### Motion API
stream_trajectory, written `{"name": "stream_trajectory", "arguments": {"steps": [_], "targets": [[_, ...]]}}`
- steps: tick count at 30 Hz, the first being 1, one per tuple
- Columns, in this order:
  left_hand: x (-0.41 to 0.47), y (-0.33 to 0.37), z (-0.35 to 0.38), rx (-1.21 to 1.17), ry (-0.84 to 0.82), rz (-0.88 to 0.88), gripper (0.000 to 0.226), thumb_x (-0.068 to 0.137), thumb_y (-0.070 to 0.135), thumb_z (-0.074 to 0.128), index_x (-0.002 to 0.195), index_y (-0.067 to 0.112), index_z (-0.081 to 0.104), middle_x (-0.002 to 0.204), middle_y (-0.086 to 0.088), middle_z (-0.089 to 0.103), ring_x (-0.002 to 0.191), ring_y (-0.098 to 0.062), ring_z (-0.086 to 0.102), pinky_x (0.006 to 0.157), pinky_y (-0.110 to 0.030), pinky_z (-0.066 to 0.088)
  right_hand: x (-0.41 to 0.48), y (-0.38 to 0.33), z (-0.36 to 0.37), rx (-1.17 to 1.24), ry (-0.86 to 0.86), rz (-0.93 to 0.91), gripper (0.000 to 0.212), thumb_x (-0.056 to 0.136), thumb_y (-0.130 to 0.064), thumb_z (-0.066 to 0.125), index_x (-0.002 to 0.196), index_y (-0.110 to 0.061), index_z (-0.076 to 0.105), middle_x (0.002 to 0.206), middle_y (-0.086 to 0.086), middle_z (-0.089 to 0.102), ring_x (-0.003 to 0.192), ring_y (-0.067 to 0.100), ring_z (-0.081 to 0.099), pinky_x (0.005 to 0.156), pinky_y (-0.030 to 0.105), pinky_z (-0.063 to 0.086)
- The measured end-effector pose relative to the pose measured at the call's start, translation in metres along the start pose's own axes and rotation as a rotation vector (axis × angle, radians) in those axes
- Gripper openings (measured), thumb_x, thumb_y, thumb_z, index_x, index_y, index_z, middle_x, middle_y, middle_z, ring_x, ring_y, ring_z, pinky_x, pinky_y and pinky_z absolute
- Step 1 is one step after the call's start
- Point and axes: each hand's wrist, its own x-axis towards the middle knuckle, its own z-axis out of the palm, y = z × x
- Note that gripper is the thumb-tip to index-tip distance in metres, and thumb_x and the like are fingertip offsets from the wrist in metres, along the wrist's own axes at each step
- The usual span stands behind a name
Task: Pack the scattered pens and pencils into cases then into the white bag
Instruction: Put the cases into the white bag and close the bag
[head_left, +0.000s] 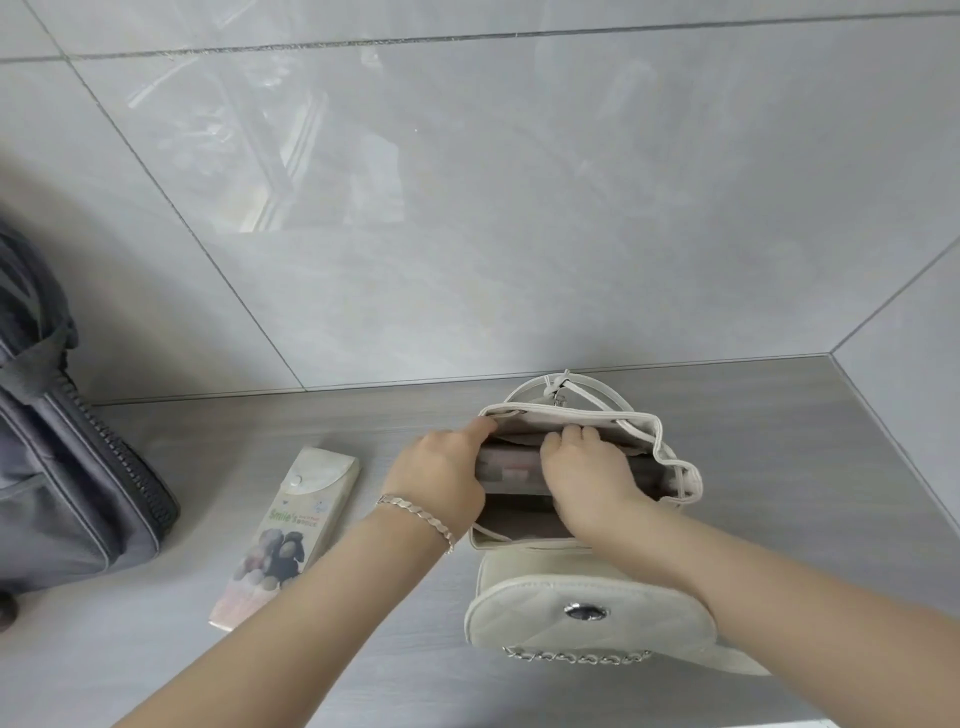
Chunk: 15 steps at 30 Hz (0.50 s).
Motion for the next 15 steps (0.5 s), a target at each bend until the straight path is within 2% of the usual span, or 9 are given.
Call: {"name": "stream_trajectory", "arguments": {"steps": [2,3,4,6,10,11,12,14,15], "targets": [[-0.001,-0.002,0.006,0.028,-0.002,-0.018,0.063,0.081,0.000,0.038,0.135,0.032,0.037,0.111,-0.012,0.063,0.102,-0.031,0.056,0.077,-0.030,0.041,0.003,-0.010,0.003,-0.013,0.150,-0.026,0.037,0.051,-0.014,0.081,0.083,-0.005,0.064,0.081,0.016,0.064,0.073,0.030,0.062,0.058,0.031,0.050],[0.001,-0.005,0.009,0.026,0.010,-0.019,0.060,0.082,0.001,0.038,0.134,0.030,0.038,0.109,-0.012,0.063,0.101,-0.031,0.056,0.076,-0.030,0.041,0.004,-0.014,0.007,-0.033,0.250,-0.113,0.035,0.044,-0.019,0.081,0.074,-0.010,0.066,0.068,0.009,0.063,0.060,0.026,0.060,0.051,0.027,0.047],[0.001,-0.008,0.013,0.022,0.034,-0.012,0.056,0.082,0.003,0.039,0.132,0.028,0.041,0.107,-0.011,0.065,0.099,-0.031,0.057,0.073,-0.028,0.038,0.002,-0.018,0.010,-0.033,0.332,-0.227,0.029,0.050,-0.024,0.076,0.075,-0.013,0.067,0.065,0.004,0.061,0.057,0.022,0.059,0.050,0.026,0.045],[0.000,-0.012,0.017,0.015,0.096,0.023,0.050,0.085,0.005,0.038,0.129,0.028,0.046,0.101,-0.006,0.067,0.093,-0.029,0.059,0.067,-0.024,0.031,-0.001,-0.027,0.017,0.005,0.416,-0.385,0.025,0.066,-0.022,0.061,0.089,-0.015,0.068,0.068,-0.001,0.060,0.060,0.018,0.058,0.054,0.026,0.046],[-0.002,-0.012,0.015,-0.053,0.109,0.067,0.053,0.085,0.009,0.030,0.130,0.029,0.048,0.105,-0.005,0.069,0.095,-0.026,0.061,0.068,-0.021,0.030,0.007,-0.039,0.018,0.098,0.321,-0.354,0.031,0.064,-0.016,0.050,0.086,-0.011,0.070,0.064,0.002,0.064,0.053,0.019,0.061,0.051,0.023,0.049],[-0.003,-0.011,0.014,-0.047,0.089,0.066,0.055,0.084,0.006,0.031,0.132,0.030,0.045,0.108,-0.004,0.068,0.097,-0.026,0.060,0.071,-0.022,0.032,0.010,-0.040,0.013,0.103,0.243,-0.302,0.028,0.065,-0.017,0.055,0.088,-0.008,0.070,0.068,0.006,0.067,0.057,0.021,0.064,0.053,0.023,0.050],[-0.004,-0.011,0.015,-0.033,0.069,0.055,0.060,0.083,0.001,0.034,0.134,0.032,0.042,0.111,-0.003,0.067,0.099,-0.026,0.058,0.072,-0.022,0.033,0.015,-0.038,0.012,0.110,0.154,-0.259,0.031,0.070,-0.018,0.061,0.097,-0.003,0.067,0.080,0.012,0.069,0.070,0.025,0.067,0.063,0.026,0.051],[-0.004,-0.014,0.021,0.006,0.043,0.039,0.068,0.081,-0.005,0.035,0.137,0.034,0.035,0.113,0.001,0.064,0.095,-0.025,0.054,0.074,-0.022,0.035,0.027,-0.032,0.014,0.171,-0.038,-0.242,0.045,0.089,-0.029,0.053,0.122,0.000,0.049,0.116,0.020,0.061,0.106,0.032,0.059,0.088,0.035,0.045],[-0.004,-0.015,0.023,0.029,0.031,0.028,0.070,0.080,-0.005,0.035,0.138,0.034,0.032,0.113,0.001,0.063,0.089,-0.025,0.049,0.076,-0.025,0.039,0.033,-0.030,0.014,0.223,-0.129,-0.231,0.049,0.092,-0.037,0.047,0.127,-0.002,0.045,0.125,0.018,0.056,0.114,0.033,0.054,0.094,0.037,0.041]]}}
